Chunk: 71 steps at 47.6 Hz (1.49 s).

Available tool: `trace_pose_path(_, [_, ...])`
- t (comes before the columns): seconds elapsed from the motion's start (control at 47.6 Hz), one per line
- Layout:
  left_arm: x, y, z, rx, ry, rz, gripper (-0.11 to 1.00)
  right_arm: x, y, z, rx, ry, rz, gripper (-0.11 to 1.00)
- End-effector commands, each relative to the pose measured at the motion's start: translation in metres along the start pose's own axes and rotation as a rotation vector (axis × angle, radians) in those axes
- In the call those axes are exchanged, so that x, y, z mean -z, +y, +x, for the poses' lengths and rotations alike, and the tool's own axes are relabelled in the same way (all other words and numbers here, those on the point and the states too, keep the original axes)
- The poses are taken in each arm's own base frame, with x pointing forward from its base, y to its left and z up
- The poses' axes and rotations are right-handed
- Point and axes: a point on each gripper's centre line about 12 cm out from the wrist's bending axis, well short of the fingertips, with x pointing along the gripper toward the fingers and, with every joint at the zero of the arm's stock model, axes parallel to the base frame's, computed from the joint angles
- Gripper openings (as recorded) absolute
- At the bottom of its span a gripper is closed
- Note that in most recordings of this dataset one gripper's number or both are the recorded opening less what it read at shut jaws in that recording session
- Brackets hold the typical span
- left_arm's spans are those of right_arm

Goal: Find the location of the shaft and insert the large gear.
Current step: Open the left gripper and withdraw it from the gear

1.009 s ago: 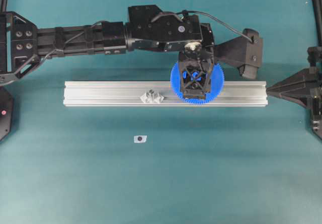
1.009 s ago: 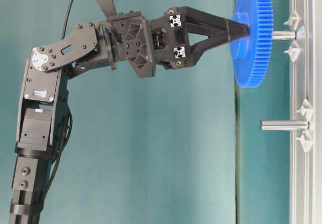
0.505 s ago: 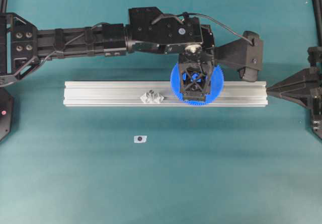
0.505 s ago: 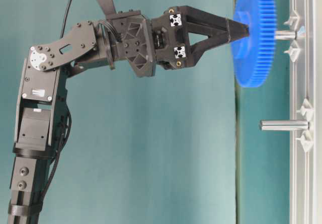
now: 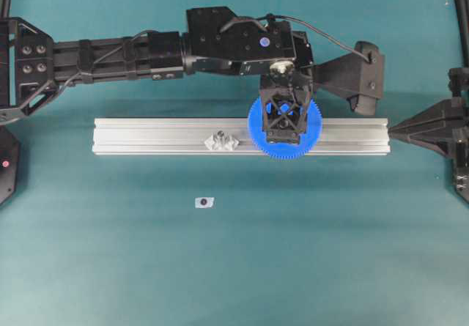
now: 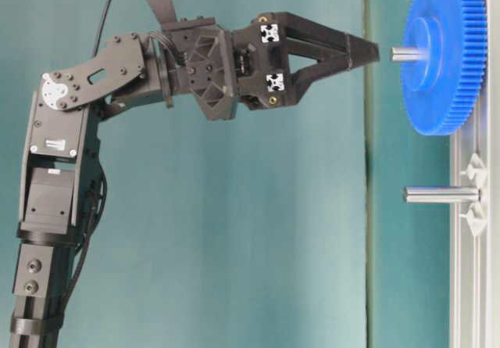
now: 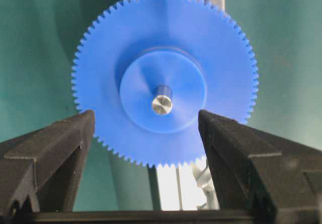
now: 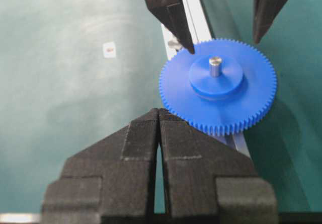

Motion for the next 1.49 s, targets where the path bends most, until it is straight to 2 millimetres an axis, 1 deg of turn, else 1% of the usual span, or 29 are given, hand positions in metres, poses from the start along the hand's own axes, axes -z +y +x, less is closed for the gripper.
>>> trace_pose_path(0.0, [-0.009, 0.002, -0.037, -0.022, -0.08, 0.004, 0.79, -0.004, 0.0, 0.0, 0.0, -0.008, 0.007, 0.01])
trace_pose_path(0.147, [-0.009, 0.002, -0.037, -0.022, -0.08, 0.004, 0.79, -0.004, 0.0, 0.0, 0.0, -0.008, 0.008, 0.01])
trace_pose_path(0.526, [-0.011, -0.002, -0.054, -0.026, -0.111, 0.008, 0.79, -0.004, 0.0, 0.0, 0.0, -0.008, 0.008, 0.01])
trace_pose_path(0.757, [-0.012, -0.007, -0.06, -0.025, -0.121, 0.017, 0.79, -0.004, 0.0, 0.0, 0.0, -0.008, 0.01, 0.01])
trace_pose_path(1.472, [-0.012, -0.013, -0.077, -0.028, -0.142, 0.028, 0.79, -0.004, 0.001, 0.0, -0.001, -0.011, 0.008, 0.01])
